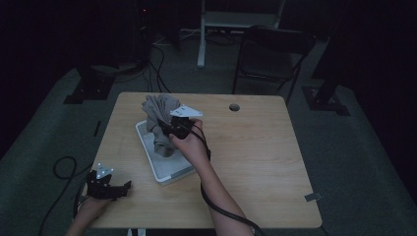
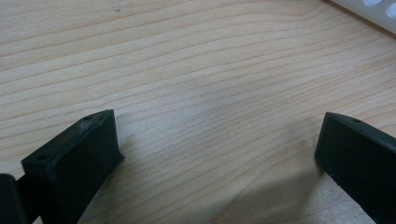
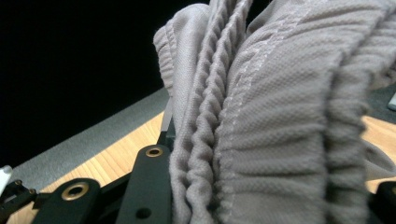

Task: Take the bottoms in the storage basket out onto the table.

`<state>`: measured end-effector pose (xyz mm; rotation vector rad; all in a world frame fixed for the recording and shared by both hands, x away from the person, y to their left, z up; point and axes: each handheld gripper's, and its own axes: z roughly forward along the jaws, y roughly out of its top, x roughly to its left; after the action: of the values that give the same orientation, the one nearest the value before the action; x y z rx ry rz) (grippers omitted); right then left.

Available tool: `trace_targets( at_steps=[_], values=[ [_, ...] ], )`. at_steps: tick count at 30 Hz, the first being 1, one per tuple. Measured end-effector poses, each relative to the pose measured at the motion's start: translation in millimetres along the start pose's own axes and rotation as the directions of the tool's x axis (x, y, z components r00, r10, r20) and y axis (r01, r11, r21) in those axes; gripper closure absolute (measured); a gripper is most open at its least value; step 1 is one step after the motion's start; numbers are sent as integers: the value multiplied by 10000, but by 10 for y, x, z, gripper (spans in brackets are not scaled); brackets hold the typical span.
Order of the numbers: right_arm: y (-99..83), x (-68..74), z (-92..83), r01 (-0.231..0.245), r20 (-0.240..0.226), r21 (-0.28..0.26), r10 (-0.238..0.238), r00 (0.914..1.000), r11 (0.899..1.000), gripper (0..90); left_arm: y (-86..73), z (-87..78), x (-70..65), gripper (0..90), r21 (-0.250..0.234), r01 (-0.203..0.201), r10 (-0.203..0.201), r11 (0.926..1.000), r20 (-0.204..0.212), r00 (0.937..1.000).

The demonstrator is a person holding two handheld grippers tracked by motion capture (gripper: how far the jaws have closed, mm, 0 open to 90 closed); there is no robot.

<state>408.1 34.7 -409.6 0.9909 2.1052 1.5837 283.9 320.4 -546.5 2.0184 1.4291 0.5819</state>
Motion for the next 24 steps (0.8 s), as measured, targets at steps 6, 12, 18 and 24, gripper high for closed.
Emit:
trace_targets(
  at_steps=[6, 12, 18, 24],
  values=[
    [73, -42, -88, 105, 161, -127, -103, 9998, 9999, 655, 0, 0, 0, 4, 2, 2, -2, 10000, 2, 10000],
    [125, -151, -197, 135, 385, -283, -124, 9992, 9995, 654, 0, 0, 0, 4, 1, 1, -1, 10000, 4, 10000],
    [175, -281, -330, 161, 752, -448, -127, 9971, 9989, 654, 0, 0, 0, 4, 1, 0, 0, 10000, 1, 10000],
    [230, -433, -507, 210, 1121, -556, -146, 9936, 9982, 655, 0, 0, 0, 4, -2, 5, -5, 10000, 6, 10000]
  ],
)
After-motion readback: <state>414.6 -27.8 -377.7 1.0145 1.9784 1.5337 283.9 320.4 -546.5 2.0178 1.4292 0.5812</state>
